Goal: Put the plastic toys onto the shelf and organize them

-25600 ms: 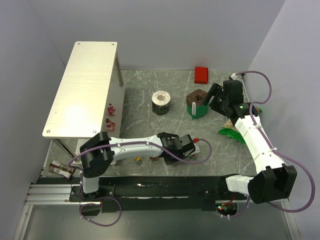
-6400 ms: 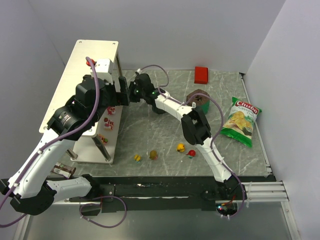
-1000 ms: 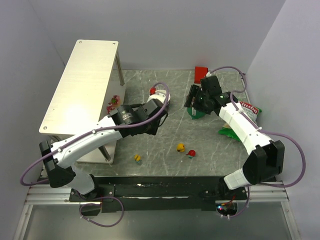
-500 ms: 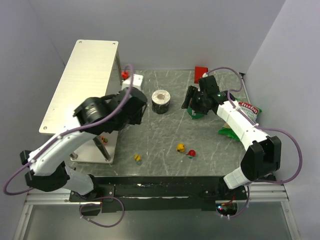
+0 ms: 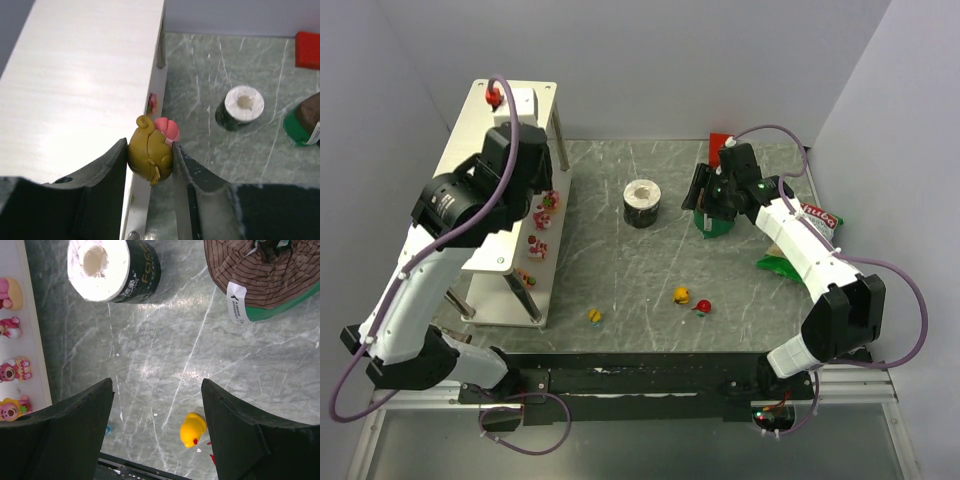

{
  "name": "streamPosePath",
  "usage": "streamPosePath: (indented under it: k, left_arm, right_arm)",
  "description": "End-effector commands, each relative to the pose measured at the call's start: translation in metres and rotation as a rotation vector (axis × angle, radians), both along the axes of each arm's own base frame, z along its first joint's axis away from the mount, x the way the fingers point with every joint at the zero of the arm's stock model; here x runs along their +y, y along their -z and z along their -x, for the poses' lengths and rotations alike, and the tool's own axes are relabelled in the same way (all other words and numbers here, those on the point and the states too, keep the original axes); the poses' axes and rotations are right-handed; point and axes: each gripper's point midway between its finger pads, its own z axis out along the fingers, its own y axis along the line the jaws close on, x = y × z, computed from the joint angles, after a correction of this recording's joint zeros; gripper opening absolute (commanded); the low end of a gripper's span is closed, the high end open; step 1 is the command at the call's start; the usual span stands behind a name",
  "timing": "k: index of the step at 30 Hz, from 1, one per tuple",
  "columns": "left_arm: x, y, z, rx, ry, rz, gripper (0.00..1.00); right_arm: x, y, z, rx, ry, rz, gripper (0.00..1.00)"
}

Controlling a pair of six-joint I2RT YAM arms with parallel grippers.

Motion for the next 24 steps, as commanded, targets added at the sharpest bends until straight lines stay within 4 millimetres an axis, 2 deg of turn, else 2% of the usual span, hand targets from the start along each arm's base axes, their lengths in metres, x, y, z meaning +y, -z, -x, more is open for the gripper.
streamPosePath:
  k: [1, 2, 3, 6, 7, 8, 9, 12, 14, 19, 24]
  left_arm:
    - [0.012, -0.044, -0.024, -0.126, -0.016, -0.004, 0.01]
    - [0.012, -0.041, -0.031, -0.111, -0.029, -0.019, 0.01]
    - [0.017, -0.047, -0.032, -0.119, -0.039, -0.014, 0.01]
    - [0.033, -0.038, -0.04, -0.075, -0.07, -0.028, 0.01]
    - [0.047, -0.035, -0.043, -0.063, -0.098, -0.029, 0.01]
    - [0.046, -0.032, -0.041, -0.045, -0.058, -0.013, 0.01]
    - [0.058, -0.026, -0.044, -0.023, -0.071, -0.031, 0.01]
    - [0.066, -0.013, -0.045, 0.027, -0.025, -0.064, 0.01]
    - [0.065, -0.008, -0.045, 0.046, 0.02, -0.093, 0.01]
    - [0.057, -0.012, -0.045, 0.054, 0.146, -0.147, 0.01]
    - [0.056, -0.001, -0.051, 0.112, 0.181, -0.208, 0.01]
  right_arm:
    - [0.002, -0.022, -0.003, -0.05, -0.012, -0.005, 0.78]
    - [0.002, -0.023, -0.002, -0.051, -0.015, -0.007, 0.78]
    - [0.002, -0.023, -0.001, -0.05, -0.016, -0.01, 0.78]
    - [0.003, -0.024, 0.001, -0.046, -0.027, -0.013, 0.78]
    - [0.003, -0.024, 0.003, -0.043, -0.032, -0.013, 0.78]
    - [0.004, -0.023, 0.004, -0.039, -0.037, -0.012, 0.78]
    - [0.004, -0.024, 0.005, -0.035, -0.039, -0.012, 0.78]
    - [0.005, -0.023, 0.008, -0.02, -0.055, -0.011, 0.78]
    - [0.007, -0.025, 0.009, -0.013, -0.063, -0.018, 0.78]
    - [0.013, -0.032, 0.004, -0.003, -0.088, -0.015, 0.77]
    - [0.012, -0.037, 0.006, 0.013, -0.106, 0.018, 0.76]
